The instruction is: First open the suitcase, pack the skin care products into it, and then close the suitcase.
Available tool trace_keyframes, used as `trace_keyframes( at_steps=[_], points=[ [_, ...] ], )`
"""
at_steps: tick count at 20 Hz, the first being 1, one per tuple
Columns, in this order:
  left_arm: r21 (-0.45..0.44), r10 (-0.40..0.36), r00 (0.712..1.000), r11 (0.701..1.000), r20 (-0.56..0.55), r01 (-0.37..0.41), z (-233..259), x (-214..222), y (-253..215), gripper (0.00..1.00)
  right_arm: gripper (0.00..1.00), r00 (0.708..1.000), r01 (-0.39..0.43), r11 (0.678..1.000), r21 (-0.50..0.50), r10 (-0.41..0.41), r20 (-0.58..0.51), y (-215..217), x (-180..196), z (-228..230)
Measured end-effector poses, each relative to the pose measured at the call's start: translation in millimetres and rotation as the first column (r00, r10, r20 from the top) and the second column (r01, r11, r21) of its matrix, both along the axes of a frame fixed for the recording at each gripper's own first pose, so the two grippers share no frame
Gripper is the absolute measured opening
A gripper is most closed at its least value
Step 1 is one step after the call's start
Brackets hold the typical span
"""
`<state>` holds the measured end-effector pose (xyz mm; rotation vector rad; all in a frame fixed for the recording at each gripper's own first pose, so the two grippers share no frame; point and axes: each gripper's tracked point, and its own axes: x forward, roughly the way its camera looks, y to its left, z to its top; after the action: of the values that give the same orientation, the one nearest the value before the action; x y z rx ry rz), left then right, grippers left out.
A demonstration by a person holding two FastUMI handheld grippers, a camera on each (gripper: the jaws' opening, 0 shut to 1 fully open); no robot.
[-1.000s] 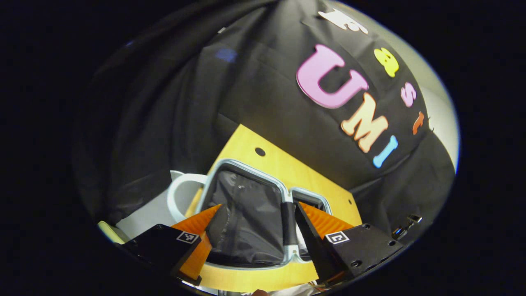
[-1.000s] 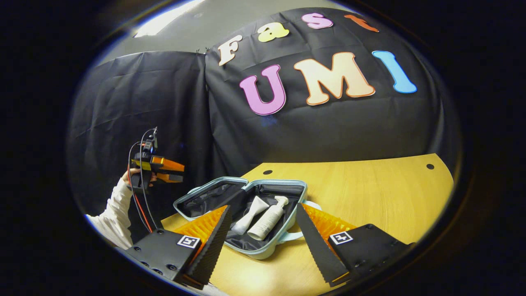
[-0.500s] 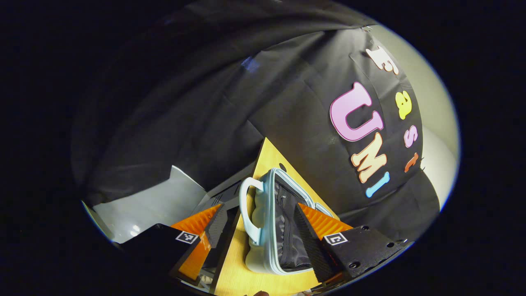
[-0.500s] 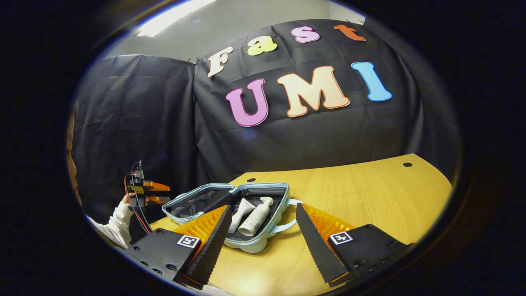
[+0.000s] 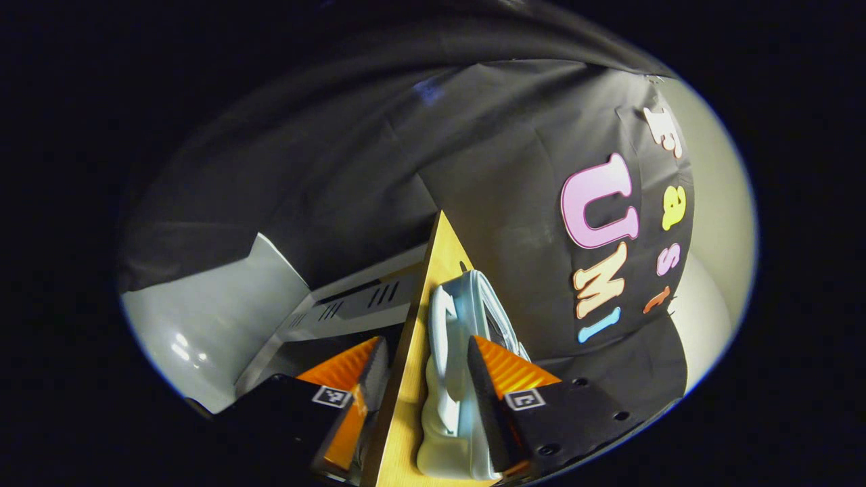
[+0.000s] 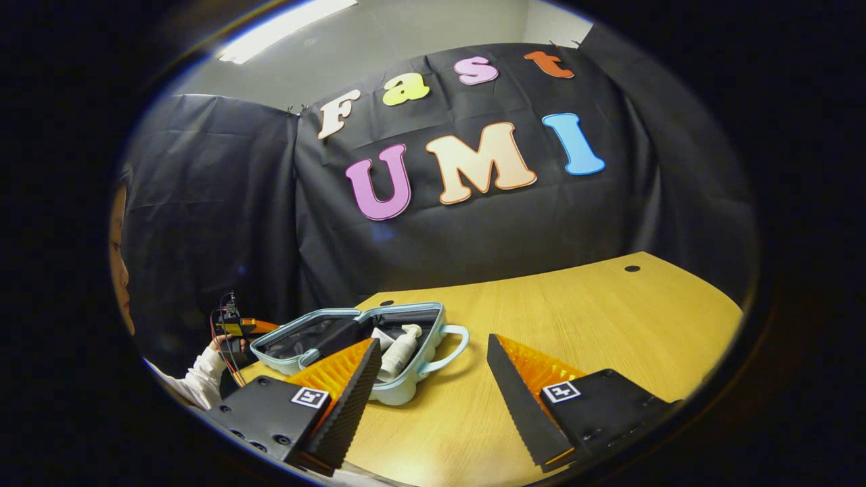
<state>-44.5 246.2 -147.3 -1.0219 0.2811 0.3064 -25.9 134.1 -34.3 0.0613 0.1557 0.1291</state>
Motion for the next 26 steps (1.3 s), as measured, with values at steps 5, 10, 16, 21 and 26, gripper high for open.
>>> trace_keyframes(
  at_steps=[5,10,16,21,26],
  points=[
    [0.020,0.014,0.999,1.000,0.030,-0.014,14.0,12.0,-2.2,0.00,0.98,1.000,0.015,1.000,0.018,-0.016,0.007,-13.0,-4.9,-1.2],
    [0.088,0.030,0.999,0.996,0.044,-0.034,46.7,18.1,-5.8,0.00,0.98,1.000,0.009,0.999,0.047,-0.009,-0.002,-23.5,-3.3,-9.4],
    [0.167,-0.010,0.990,0.986,0.143,-0.014,139.0,31.4,-43.7,0.00,0.98,1.000,-0.010,0.996,0.085,0.010,-0.002,-36.0,-3.8,-15.4],
    [0.258,-0.072,0.986,0.966,0.148,0.031,203.7,67.5,-98.2,0.00,0.98,1.000,-0.014,0.995,0.096,0.013,0.003,-52.4,-8.7,-19.0],
    [0.311,-0.179,0.977,0.941,0.120,0.134,245.4,121.1,-179.9,0.00,0.95,1.000,-0.005,0.995,0.102,0.004,0.006,-78.0,-10.3,-18.7]
  ],
)
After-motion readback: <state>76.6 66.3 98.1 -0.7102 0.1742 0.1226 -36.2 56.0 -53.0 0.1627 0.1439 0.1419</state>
